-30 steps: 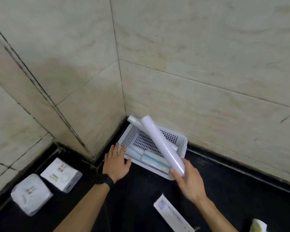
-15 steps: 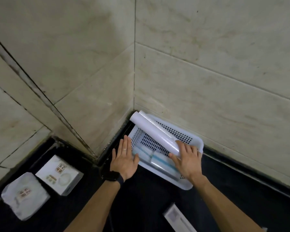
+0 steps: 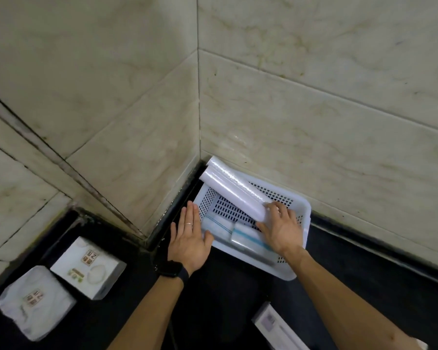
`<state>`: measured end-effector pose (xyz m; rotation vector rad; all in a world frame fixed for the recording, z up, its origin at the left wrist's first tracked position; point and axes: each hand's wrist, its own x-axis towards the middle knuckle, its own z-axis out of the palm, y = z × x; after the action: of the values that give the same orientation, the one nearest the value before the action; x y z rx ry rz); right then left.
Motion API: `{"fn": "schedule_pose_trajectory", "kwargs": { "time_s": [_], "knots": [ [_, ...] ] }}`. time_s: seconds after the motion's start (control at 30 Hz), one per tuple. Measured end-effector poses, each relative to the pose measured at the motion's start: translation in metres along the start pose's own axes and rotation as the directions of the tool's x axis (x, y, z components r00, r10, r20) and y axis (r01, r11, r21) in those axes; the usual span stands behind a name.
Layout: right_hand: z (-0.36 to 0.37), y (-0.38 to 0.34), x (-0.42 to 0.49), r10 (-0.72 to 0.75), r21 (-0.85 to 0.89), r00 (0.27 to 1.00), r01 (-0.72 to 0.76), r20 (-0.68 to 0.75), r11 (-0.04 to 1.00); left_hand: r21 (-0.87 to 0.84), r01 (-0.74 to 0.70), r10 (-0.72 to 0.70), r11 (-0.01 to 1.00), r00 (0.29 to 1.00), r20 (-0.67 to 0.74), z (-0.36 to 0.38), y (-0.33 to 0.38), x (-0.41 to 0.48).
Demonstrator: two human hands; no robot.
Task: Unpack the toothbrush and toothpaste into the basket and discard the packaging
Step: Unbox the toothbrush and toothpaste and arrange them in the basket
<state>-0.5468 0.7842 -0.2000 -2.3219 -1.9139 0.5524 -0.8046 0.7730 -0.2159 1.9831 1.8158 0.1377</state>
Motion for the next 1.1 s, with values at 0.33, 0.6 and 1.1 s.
{"fn": "schedule_pose_trajectory", "kwargs": {
  "time_s": [0.33, 0.6, 1.1],
  "knots": [
    [-0.017, 0.002, -0.017, -0.011, -0.001, 0.999, 0.011, -0.053, 1.0, 0.211, -0.188, 0.202, 0.959, 0.978, -0.047, -0.017, 0.002, 0.012],
    [-0.005, 0.01, -0.049, -0.02, -0.187, 0.991, 0.044, 0.129, 0.981, 0.4, -0.401, 0.284, 0.824, 0.904, 0.32, -0.025, 0.049, 0.065],
    [0.009, 0.003, -0.035, 0.043, -0.396, 0.985, 0.028, 0.17, 0.918, 0.623, -0.435, 0.222, 0.65, 0.893, 0.391, -0.011, 0.061, 0.078]
  ]
}}
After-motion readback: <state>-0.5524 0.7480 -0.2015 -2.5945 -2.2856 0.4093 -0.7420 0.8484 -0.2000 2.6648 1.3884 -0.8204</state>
